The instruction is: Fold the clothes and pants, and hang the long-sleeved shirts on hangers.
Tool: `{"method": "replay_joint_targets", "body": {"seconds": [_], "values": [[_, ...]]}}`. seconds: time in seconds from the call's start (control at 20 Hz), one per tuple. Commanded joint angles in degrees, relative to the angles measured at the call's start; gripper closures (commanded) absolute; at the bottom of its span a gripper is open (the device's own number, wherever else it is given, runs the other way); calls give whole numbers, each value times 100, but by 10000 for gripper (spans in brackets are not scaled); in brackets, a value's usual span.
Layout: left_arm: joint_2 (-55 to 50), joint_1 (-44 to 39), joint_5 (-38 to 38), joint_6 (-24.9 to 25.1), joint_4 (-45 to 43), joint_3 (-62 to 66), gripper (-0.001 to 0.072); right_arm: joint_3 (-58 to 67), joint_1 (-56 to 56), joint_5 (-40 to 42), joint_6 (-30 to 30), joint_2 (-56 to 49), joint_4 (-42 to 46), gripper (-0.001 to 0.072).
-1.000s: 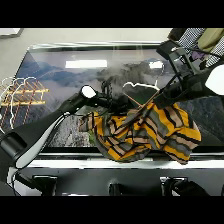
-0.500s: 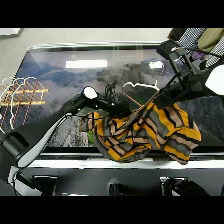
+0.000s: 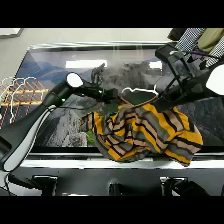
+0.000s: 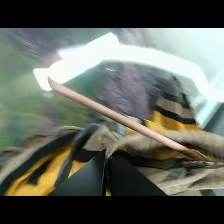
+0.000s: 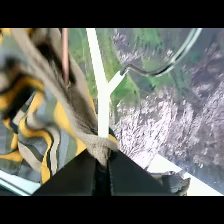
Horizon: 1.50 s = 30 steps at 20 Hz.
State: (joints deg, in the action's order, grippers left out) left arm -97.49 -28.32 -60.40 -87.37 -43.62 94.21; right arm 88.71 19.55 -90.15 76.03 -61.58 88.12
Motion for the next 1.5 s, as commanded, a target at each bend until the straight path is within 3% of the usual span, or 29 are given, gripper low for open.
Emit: {"method": "replay_joint_targets", "body": {"seconds": [0.0,0.5,0.7,1.45], "values": [[140,133,-20,-221,-509,39,682,2,7,-195,9,4,-138,690],[-170,61,55,-223,-507,39,682,2,4,-402,136,444,-199,690],[-168,74,258,-223,-505,42,682,2,4,-758,114,426,-361,691],[-140,85,627,-203,-507,299,682,-31,7,-776,-79,-28,-651,691]]}}
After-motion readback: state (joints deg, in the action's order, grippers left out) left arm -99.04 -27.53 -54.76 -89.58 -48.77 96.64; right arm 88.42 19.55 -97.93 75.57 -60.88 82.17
